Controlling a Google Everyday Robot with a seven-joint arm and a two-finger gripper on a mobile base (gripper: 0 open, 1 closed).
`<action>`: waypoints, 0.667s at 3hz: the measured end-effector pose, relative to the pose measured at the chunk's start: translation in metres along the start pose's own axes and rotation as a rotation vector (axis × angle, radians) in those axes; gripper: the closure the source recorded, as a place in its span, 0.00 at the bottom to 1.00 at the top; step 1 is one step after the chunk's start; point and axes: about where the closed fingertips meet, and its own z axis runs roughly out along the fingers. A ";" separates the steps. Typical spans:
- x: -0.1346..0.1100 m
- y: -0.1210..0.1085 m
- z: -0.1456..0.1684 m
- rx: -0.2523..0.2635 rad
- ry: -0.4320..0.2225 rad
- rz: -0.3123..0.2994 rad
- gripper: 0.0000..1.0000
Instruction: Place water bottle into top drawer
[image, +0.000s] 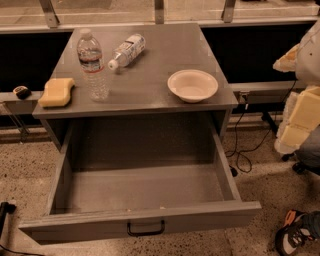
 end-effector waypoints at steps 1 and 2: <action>-0.002 -0.001 0.000 0.002 -0.005 -0.003 0.00; -0.070 -0.022 0.013 -0.007 -0.137 -0.102 0.00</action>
Offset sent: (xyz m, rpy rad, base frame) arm 0.0971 0.1606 0.0198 0.2584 -0.0979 0.3411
